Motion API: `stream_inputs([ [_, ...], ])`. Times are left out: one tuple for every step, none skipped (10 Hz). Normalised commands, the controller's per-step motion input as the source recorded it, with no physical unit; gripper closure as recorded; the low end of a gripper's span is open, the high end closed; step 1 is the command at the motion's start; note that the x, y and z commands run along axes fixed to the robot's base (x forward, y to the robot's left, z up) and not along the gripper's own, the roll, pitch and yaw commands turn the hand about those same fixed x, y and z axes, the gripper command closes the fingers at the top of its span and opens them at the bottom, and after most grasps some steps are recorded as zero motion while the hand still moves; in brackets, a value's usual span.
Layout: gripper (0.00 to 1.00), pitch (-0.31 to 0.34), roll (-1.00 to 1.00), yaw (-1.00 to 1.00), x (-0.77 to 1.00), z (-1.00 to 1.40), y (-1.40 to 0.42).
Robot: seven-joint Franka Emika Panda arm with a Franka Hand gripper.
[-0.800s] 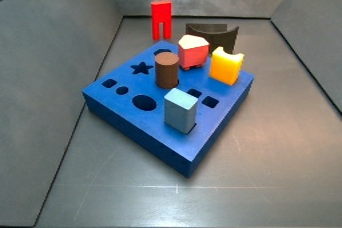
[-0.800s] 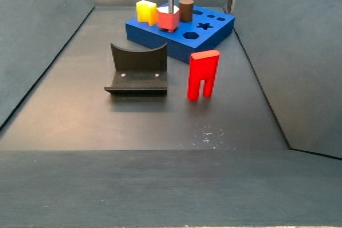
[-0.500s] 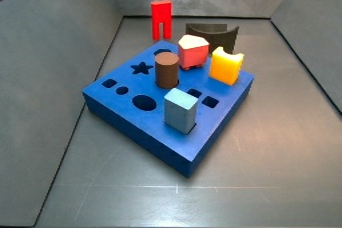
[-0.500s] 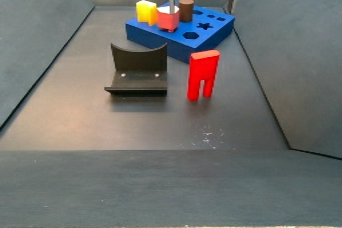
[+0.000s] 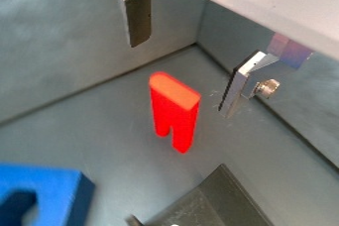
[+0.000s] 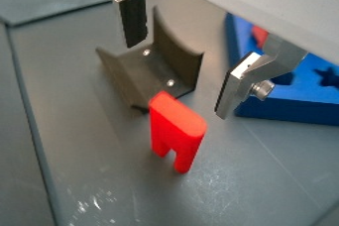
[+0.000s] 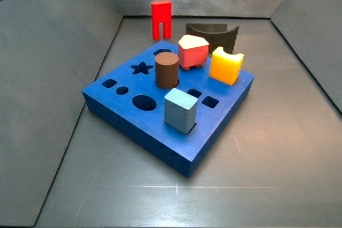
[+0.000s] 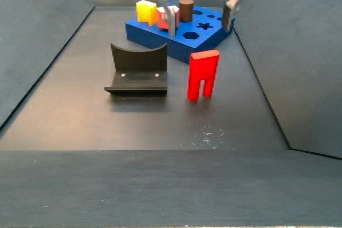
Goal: Pick up the square-circle object. Move up. Rotate the square-circle object. Move to above the board. Insert the square-circle object.
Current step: Pick up the square-circle object.
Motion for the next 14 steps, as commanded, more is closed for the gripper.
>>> stream_inputs([
  [0.0,0.0,0.01,0.0,0.0,0.0,0.0],
  [0.0,-0.179,0.11,0.01,-0.07,-0.8,0.0],
  [0.0,-0.174,0.1,0.0,-0.07,-0.88,0.01],
  [0.0,-0.143,0.1,0.0,-0.06,-0.75,0.0],
  [0.0,-0.116,0.02,0.0,-0.01,-0.58,0.01],
  [0.0,-0.094,0.0,0.0,0.0,-0.54,0.09],
  [0.0,-0.057,0.06,0.01,0.0,-0.49,0.15],
  [0.0,-0.064,0.0,0.0,-0.06,-0.32,0.12],
  [1.0,0.0,0.0,0.0,0.0,0.0,0.0],
  [1.0,0.0,0.0,0.0,0.0,0.0,0.0],
  [1.0,0.0,0.0,0.0,0.0,0.0,0.0],
  [1.0,0.0,0.0,0.0,0.0,0.0,0.0],
  [1.0,0.0,0.0,0.0,0.0,0.0,0.0],
  [1.0,0.0,0.0,0.0,0.0,0.0,0.0],
])
